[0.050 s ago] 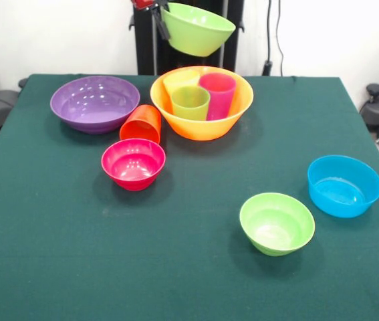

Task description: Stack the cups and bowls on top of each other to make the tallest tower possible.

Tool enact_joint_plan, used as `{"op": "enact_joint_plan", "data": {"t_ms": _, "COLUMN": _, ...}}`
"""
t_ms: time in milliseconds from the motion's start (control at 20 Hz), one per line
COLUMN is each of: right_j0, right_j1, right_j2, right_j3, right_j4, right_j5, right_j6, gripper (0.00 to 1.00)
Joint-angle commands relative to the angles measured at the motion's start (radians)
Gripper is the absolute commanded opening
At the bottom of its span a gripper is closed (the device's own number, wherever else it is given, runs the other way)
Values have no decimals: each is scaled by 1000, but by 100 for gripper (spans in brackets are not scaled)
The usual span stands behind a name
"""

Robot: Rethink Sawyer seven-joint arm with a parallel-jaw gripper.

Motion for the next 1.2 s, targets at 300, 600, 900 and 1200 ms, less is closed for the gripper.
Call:
{"op": "enact_joint_plan", "data": {"t_ms": 300, "right_j0": 19, "right_j1": 40, "right_j2": 75, "right_j3": -83, "right_j4": -52, "right_j5": 20, "right_j6": -41, "gripper": 0}}
{"op": "enact_joint_plan", "data": {"t_ms": 600, "right_j0": -8, "right_j1": 63, "right_j2": 117, "right_j3": -110, "right_j4": -60, "right_j5": 37, "right_j6": -69, "gripper": 0}}
{"op": "enact_joint_plan", "data": {"t_ms": 900, "right_j0": 1, "right_j1": 47, "right_j2": 110, "right_j3": -118, "right_j4": -106, "right_j5": 3, "right_j6": -52, "gripper": 0}}
{"op": "enact_joint_plan", "data": {"t_ms": 1200, "right_j0": 21, "right_j1": 35, "right_j2": 90, "right_j3": -133, "right_j4": -127, "right_j5": -41, "right_j6": -18, "gripper": 0}}
